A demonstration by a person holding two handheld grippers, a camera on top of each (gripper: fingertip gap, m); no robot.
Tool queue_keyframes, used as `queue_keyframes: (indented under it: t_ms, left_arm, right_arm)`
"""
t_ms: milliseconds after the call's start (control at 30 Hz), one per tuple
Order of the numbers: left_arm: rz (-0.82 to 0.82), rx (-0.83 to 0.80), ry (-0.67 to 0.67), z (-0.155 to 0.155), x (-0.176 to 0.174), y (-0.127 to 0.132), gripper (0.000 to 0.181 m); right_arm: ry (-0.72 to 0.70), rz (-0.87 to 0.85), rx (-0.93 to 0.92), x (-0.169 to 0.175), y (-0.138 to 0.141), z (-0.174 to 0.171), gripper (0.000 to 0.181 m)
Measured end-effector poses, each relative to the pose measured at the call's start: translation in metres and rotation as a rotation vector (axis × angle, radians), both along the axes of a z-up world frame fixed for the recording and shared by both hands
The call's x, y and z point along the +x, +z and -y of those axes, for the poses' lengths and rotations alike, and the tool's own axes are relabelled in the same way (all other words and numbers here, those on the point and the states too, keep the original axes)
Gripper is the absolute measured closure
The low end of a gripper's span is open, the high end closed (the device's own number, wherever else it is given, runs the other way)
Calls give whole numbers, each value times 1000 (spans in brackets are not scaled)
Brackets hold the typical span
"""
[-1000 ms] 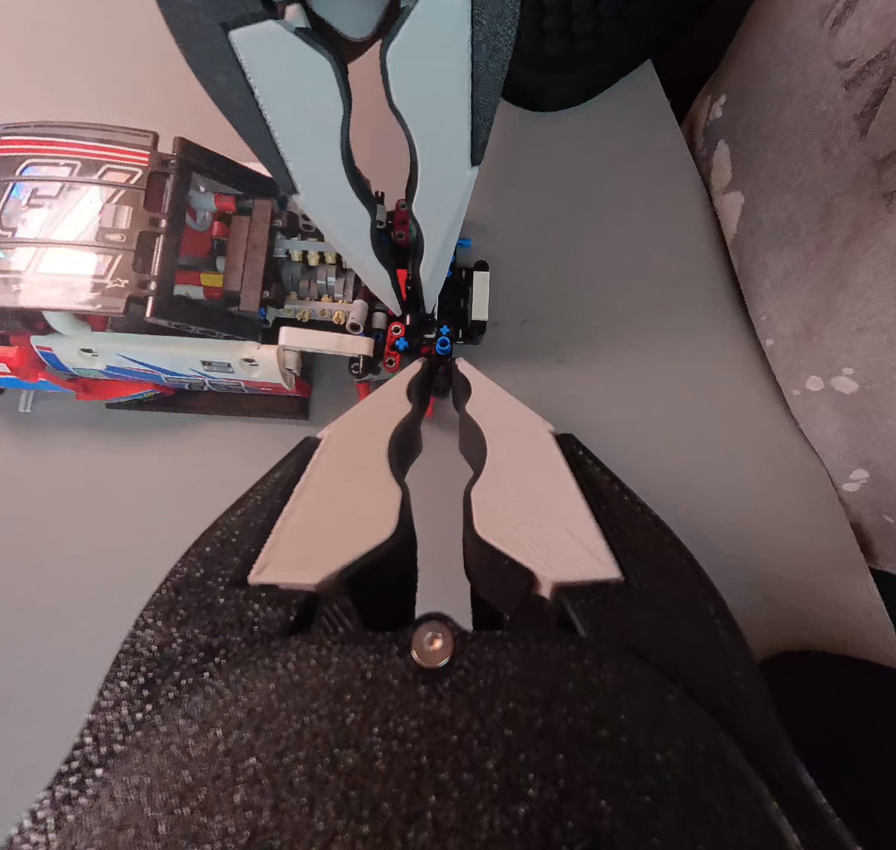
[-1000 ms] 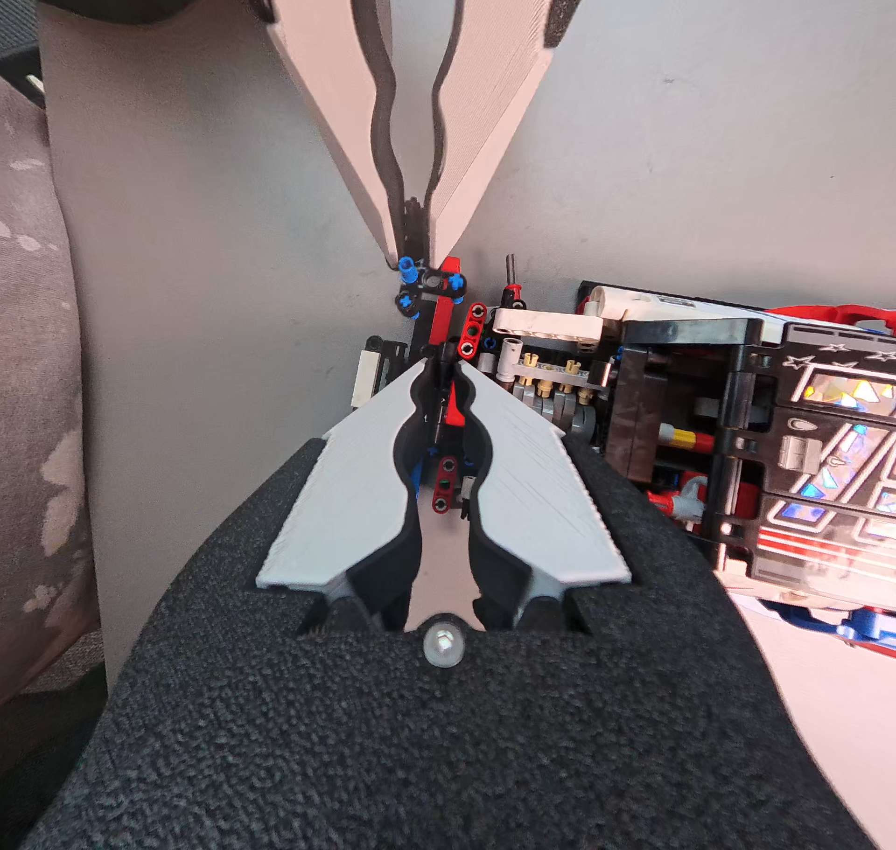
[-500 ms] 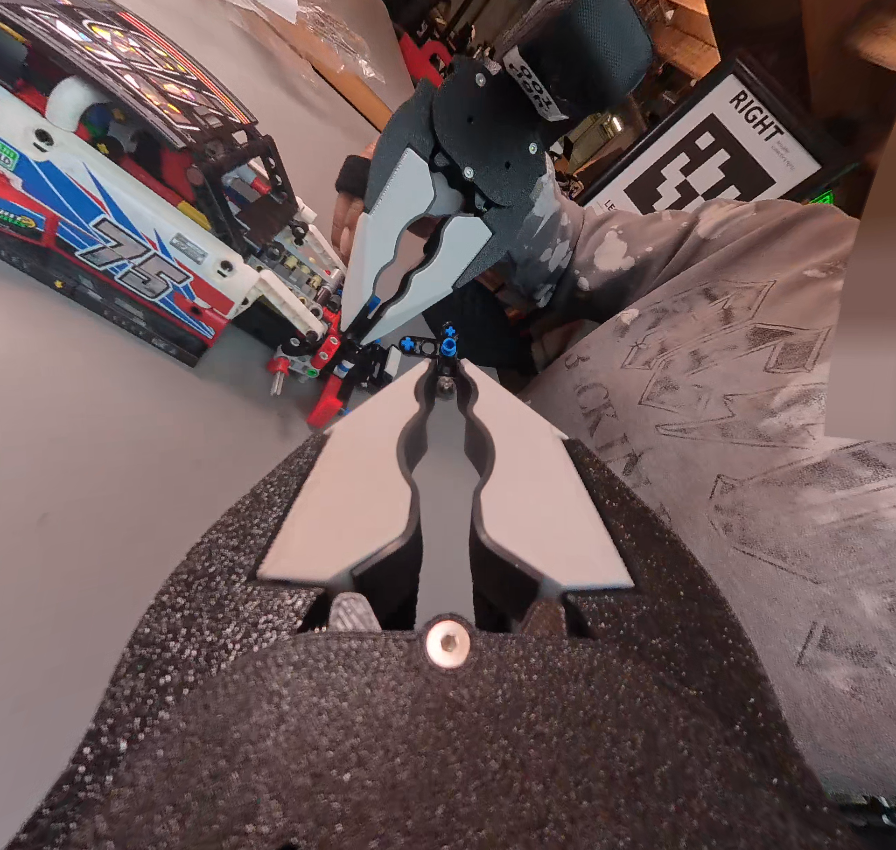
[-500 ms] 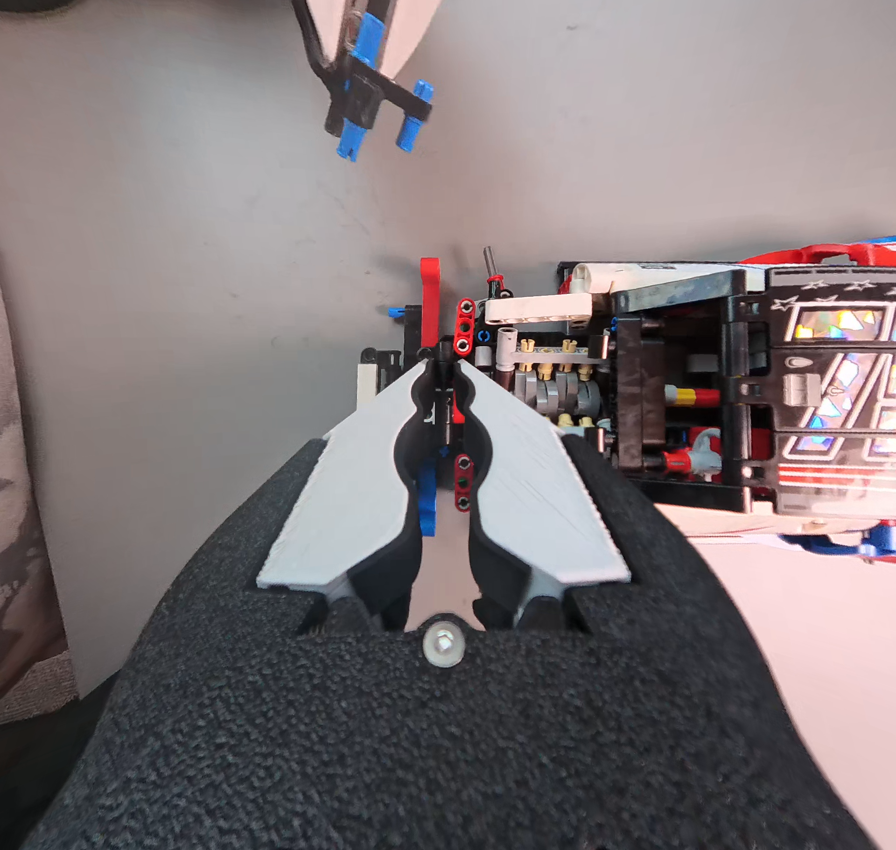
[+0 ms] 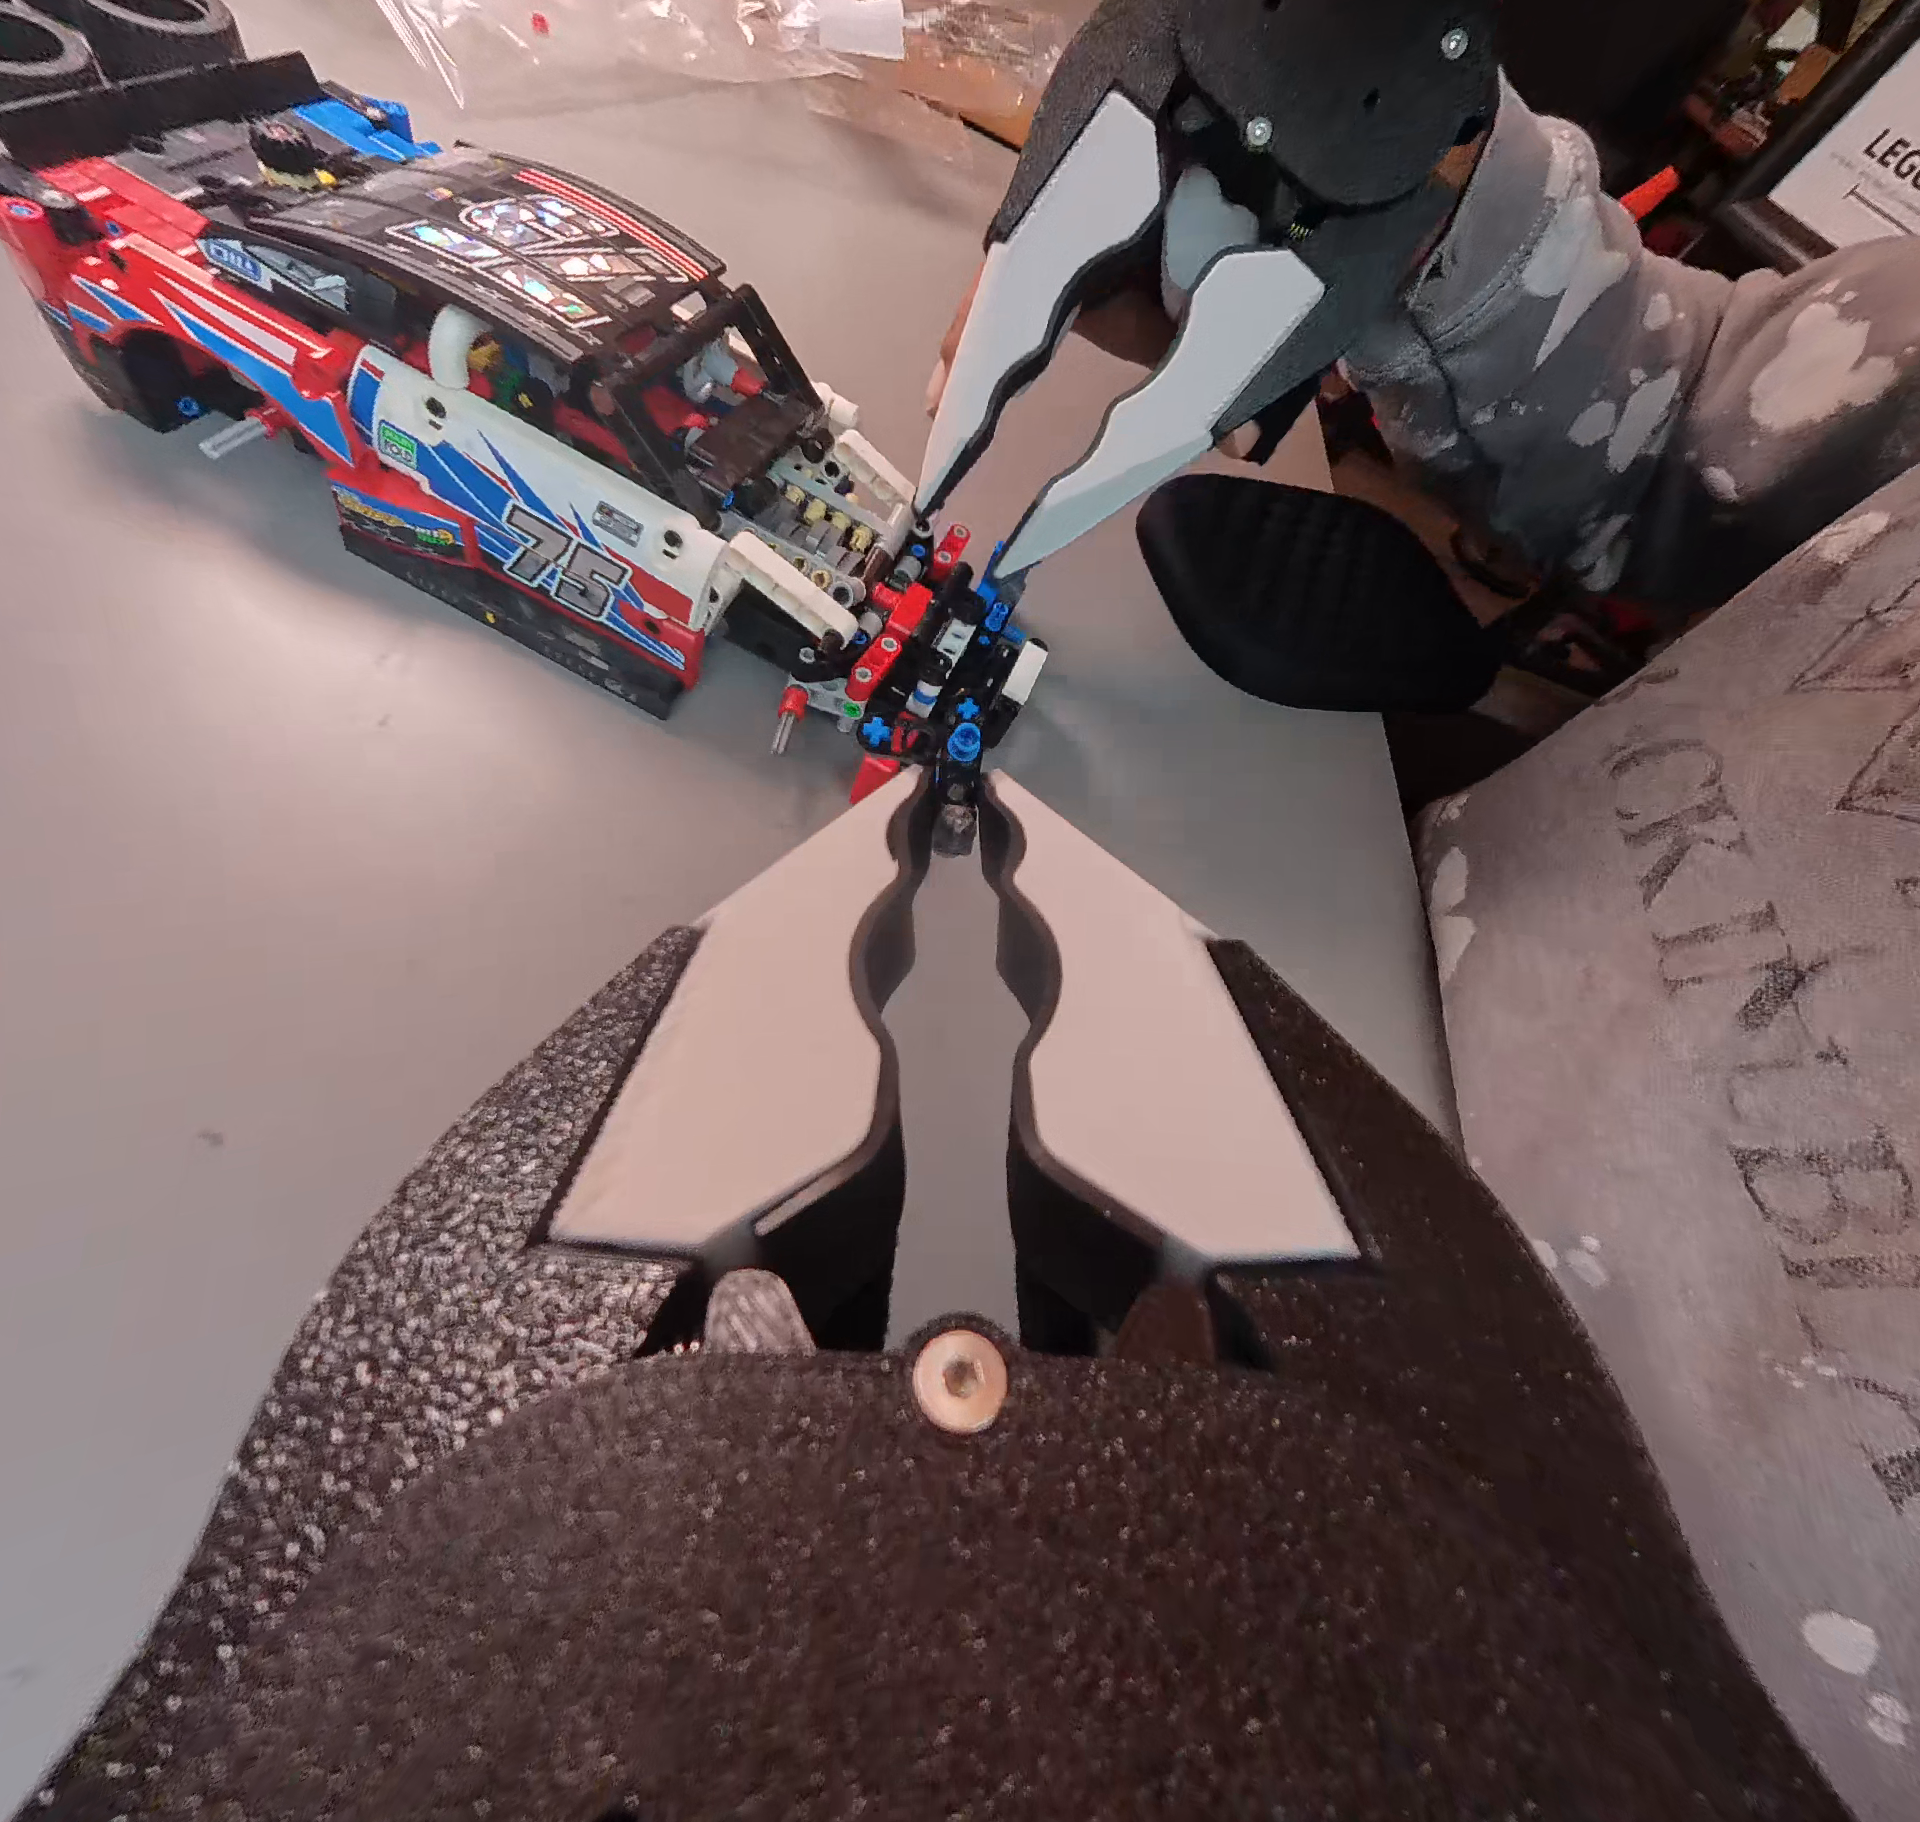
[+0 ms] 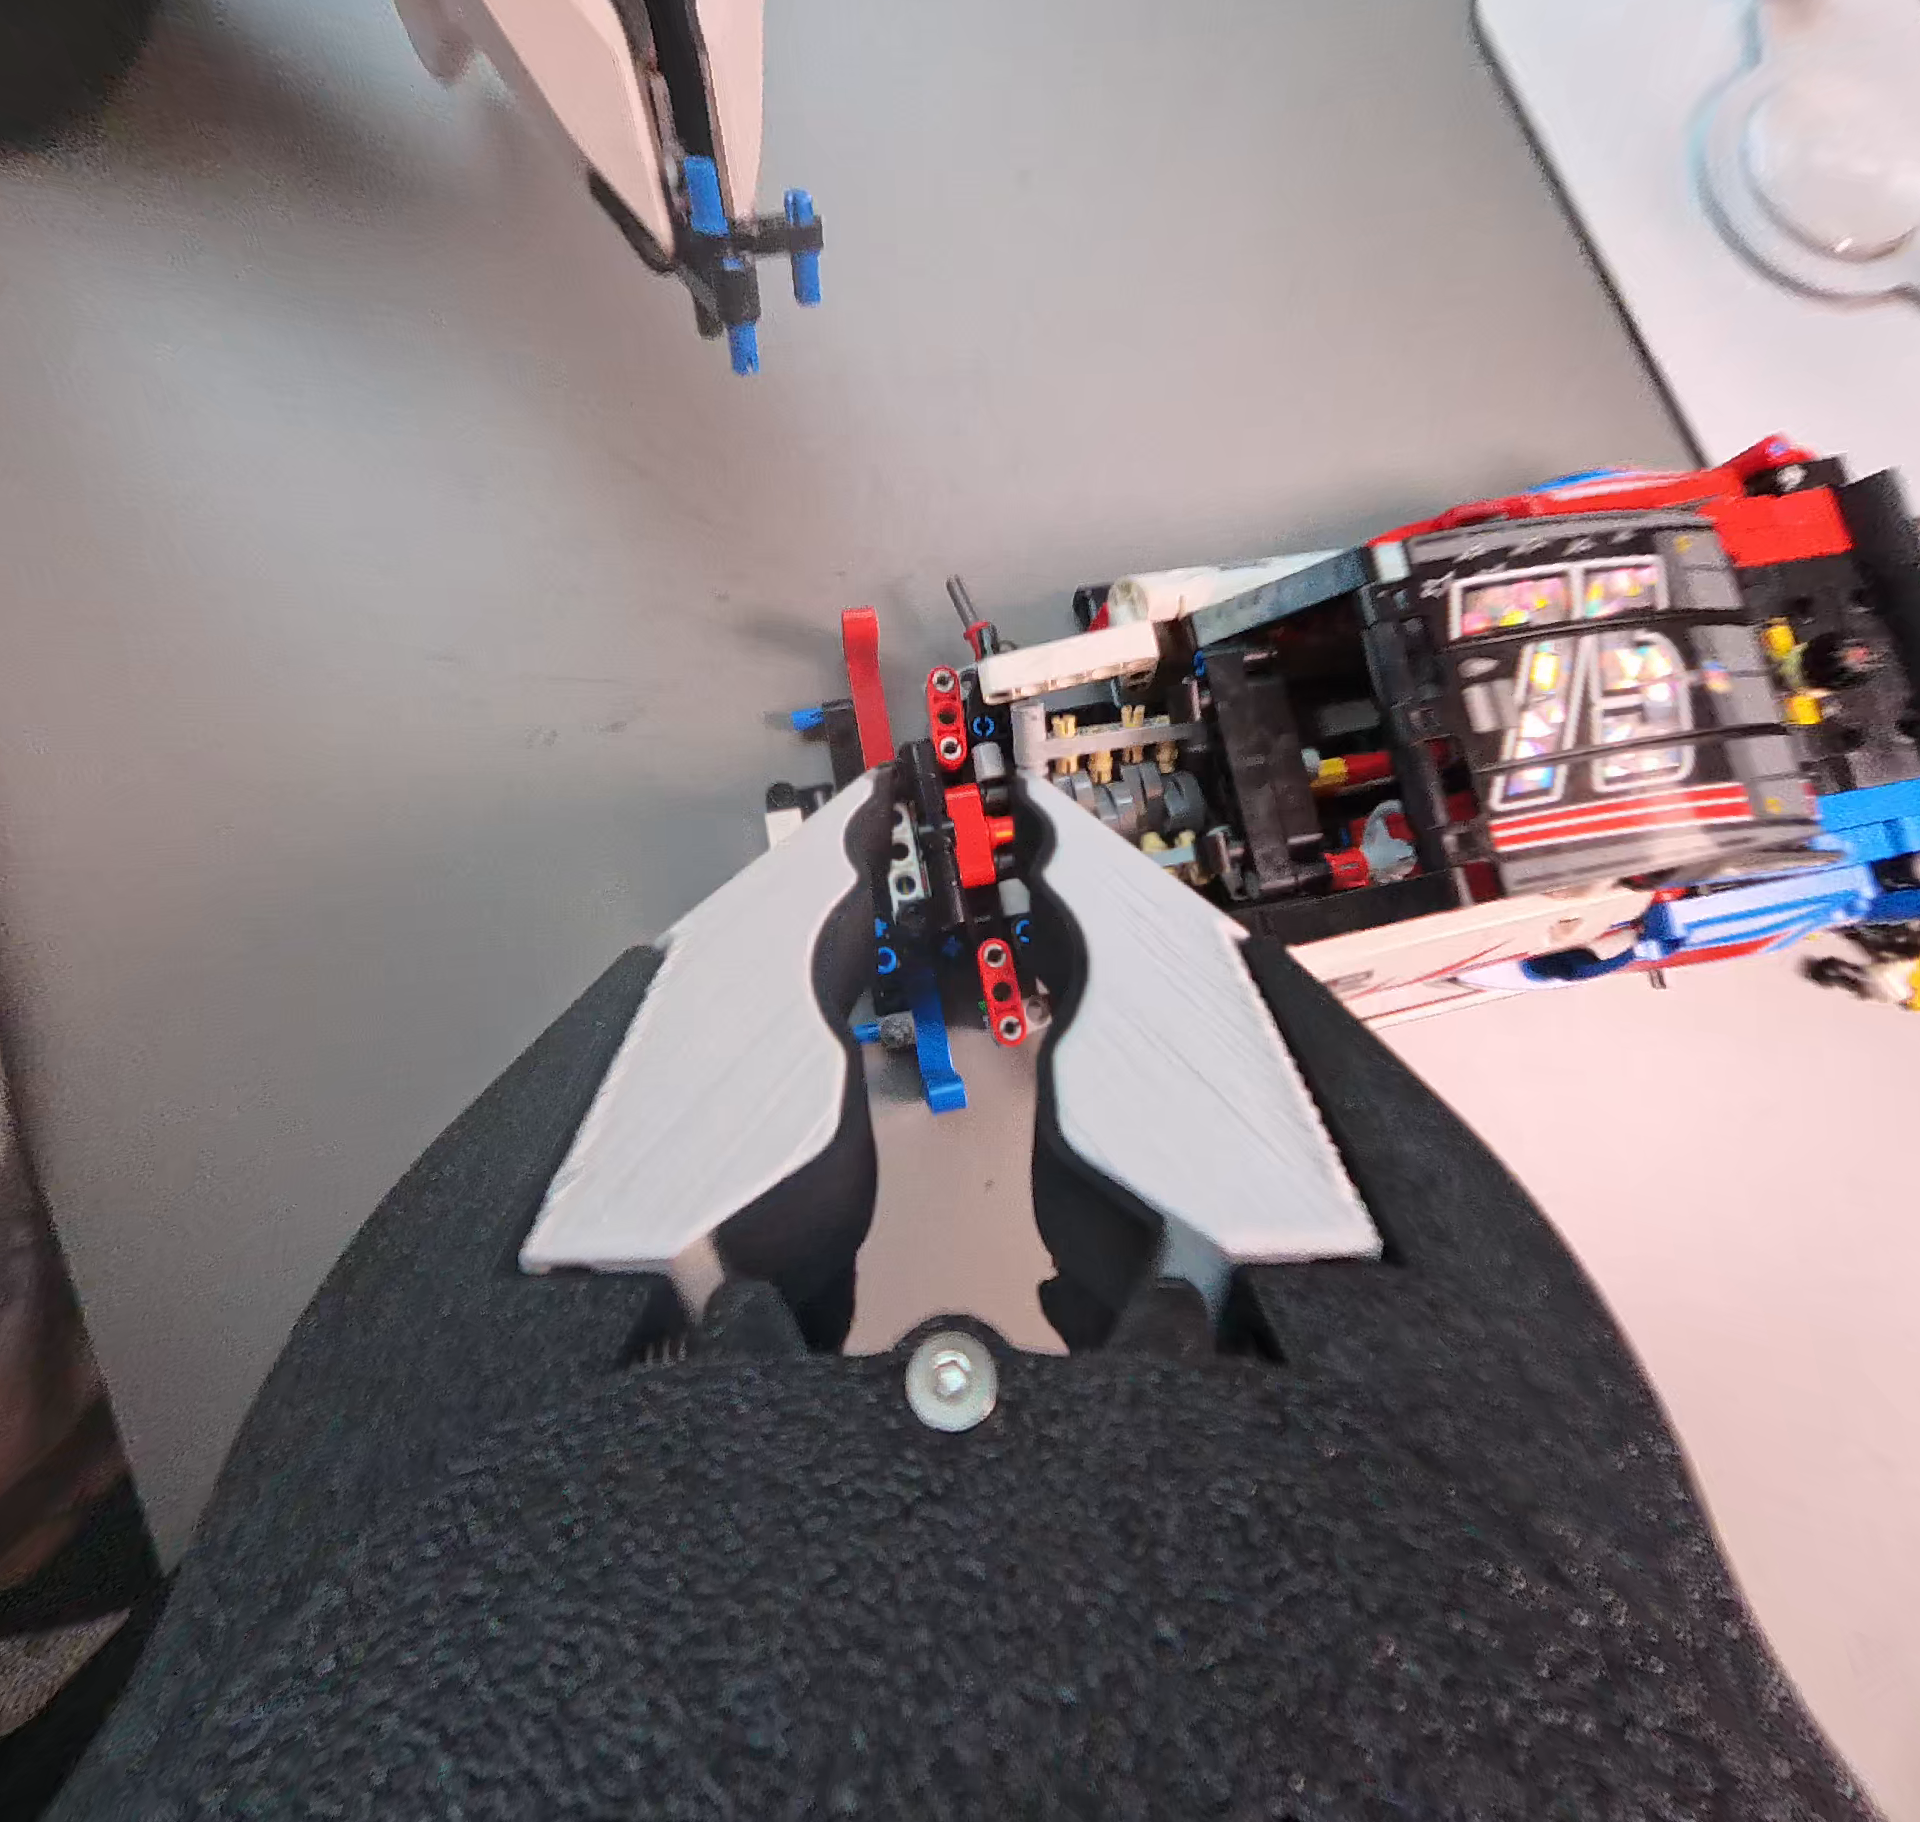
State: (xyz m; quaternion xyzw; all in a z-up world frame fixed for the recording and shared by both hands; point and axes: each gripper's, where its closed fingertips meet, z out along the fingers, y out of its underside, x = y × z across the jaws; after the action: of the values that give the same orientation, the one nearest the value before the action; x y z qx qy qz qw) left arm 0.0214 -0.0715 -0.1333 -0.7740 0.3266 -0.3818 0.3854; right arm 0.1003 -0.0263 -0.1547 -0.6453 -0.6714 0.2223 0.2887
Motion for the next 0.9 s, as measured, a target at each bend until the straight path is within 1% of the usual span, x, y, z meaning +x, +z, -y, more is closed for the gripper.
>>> queue_keyframes:
  t_ms: [33, 67, 100, 200, 267, 333, 400, 433, 467, 567, 633, 700, 800, 833, 900]
  left_arm:
    - [17, 16, 13, 1, -1, 4, 174]
    - [35, 34, 26, 1, -2, 7, 174]
    - [54, 52, 42, 1, -3, 11, 174]
    - [131, 65, 98, -4, -13, 19, 174]
    - [242, 44, 129, -9, -20, 28, 175]
    - [393, 11, 144, -12, -26, 37, 175]
    - [554, -30, 139, -13, -32, 46, 175]
    - [644, -41, 128, -12, -37, 53, 175]
    - [724, -47, 124, -12, -41, 59, 175]
    - [861, -55, 157, -17, -56, 66, 175]
    - [887, -39, 172, -18, -62, 68, 175]
    - [888, -15, 168, -17, -63, 71, 175]
    - [855, 27, 154, -13, -59, 73, 175]
    - [837, 38, 145, -11, -57, 73, 175]
    - [809, 56, 117, -7, -50, 73, 175]
  right_arm:
    - [-1, -54, -5, -1, 13, 2, 150]
    - [8, -118, -9, -4, 27, 7, 139]
    - [27, -185, -11, -6, 39, 13, 136]
    - [31, -368, 54, -12, 67, 18, 137]
    - [11, -509, 71, -15, 84, 18, 139]
    - [-43, -691, 66, -19, 107, 13, 149]
    - [-104, -856, 62, -24, 128, 4, 177]
    - [-121, -909, 63, -27, 135, 1, 181]
    - [-101, -938, 57, -34, 139, 1, 181]
    - [-41, -930, 3, -63, 143, 0, 181]
    - [-23, -896, -25, -85, 140, -4, 181]
    - [21, -866, -56, -106, 134, -1, 179]
    - [92, -801, -99, -128, 116, 14, 153]
    - [111, -788, -110, -131, 109, 20, 150]
    - [139, -763, -102, -131, 98, 28, 150]
